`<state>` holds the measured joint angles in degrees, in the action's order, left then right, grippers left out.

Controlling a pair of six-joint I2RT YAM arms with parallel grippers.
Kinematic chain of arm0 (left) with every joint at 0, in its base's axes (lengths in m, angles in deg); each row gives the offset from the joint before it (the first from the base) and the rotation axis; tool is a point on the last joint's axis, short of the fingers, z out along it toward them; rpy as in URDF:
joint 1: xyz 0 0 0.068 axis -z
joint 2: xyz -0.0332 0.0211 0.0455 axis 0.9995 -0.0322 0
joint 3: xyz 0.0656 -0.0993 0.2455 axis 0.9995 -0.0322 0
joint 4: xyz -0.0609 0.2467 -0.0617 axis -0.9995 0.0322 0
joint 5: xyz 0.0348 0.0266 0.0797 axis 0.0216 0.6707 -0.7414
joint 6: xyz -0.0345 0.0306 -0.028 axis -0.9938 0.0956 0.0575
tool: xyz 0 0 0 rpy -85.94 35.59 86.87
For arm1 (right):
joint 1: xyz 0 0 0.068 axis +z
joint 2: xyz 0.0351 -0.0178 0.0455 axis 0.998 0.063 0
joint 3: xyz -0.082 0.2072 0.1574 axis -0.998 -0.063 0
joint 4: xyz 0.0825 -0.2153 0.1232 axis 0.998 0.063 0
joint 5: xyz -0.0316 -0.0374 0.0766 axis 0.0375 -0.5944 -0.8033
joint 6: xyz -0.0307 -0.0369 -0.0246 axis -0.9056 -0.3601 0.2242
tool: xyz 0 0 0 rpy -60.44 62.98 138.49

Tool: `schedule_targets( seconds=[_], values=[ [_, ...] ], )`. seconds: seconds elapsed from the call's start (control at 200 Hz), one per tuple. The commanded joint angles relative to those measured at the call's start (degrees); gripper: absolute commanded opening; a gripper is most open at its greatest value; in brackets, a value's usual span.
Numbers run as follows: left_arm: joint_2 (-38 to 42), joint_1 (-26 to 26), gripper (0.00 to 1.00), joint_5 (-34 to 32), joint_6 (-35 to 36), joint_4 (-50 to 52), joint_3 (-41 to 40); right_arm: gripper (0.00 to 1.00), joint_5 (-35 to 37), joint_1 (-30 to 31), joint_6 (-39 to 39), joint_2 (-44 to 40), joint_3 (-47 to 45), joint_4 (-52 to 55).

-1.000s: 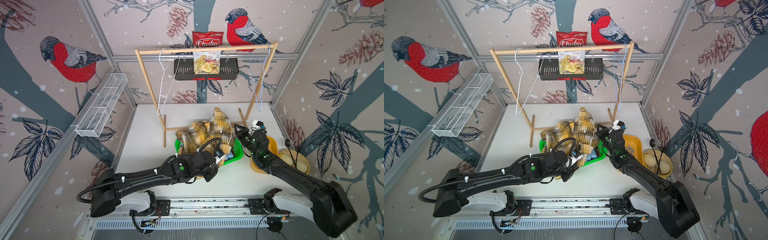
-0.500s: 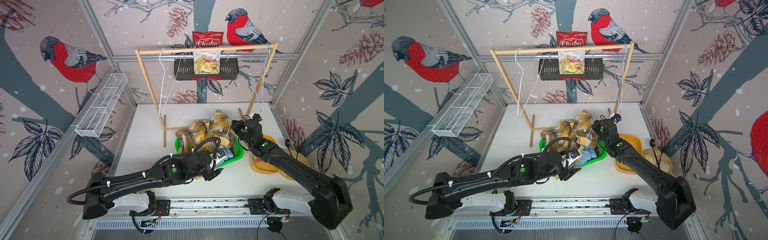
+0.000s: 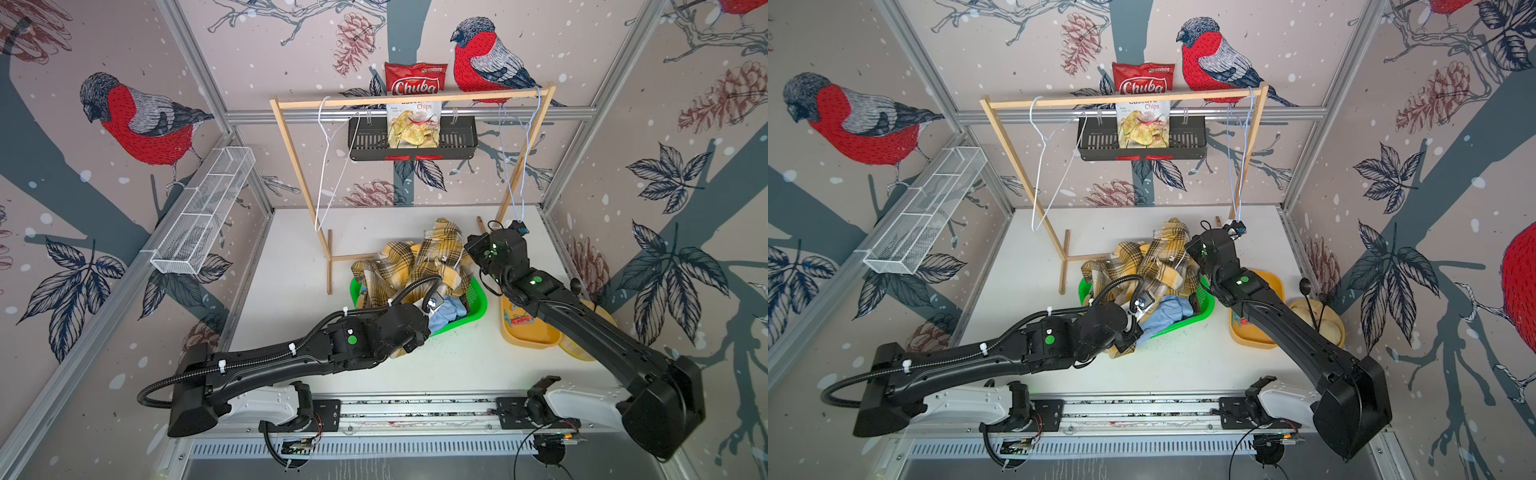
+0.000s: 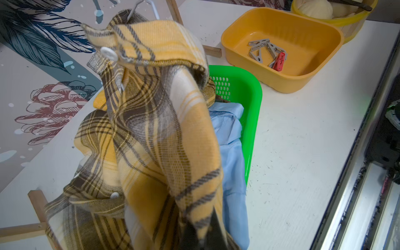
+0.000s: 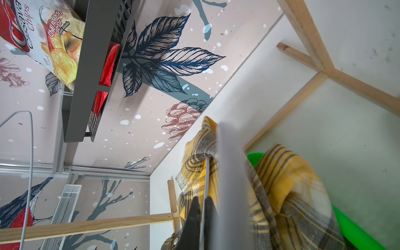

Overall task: Remove the clothespins securing long-sleeve shirts to the hanger
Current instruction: Remove the long-sleeve shirt from the hanger.

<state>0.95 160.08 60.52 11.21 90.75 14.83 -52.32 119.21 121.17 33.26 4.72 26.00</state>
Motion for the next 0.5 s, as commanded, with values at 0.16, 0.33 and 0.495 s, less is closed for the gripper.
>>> schedule_targets(
  seconds=[0.16,0.33,0.495],
  values=[
    [7.7,-0.2,0.00,-4.1,-4.5,-0.1,-3.0,0.00,1.6,-1.7,-0.6,1.8,1.9,0.4],
    [13.7,-1.9,0.00,-3.6,-9.6,1.2,-6.8,0.00,-0.3,-4.5,-0.2,1.8,2.5,1.3],
    [19.4,-7.0,0.00,-0.9,-14.3,1.8,-11.1,0.00,-3.0,-6.5,0.5,1.7,2.4,1.5]
  ],
)
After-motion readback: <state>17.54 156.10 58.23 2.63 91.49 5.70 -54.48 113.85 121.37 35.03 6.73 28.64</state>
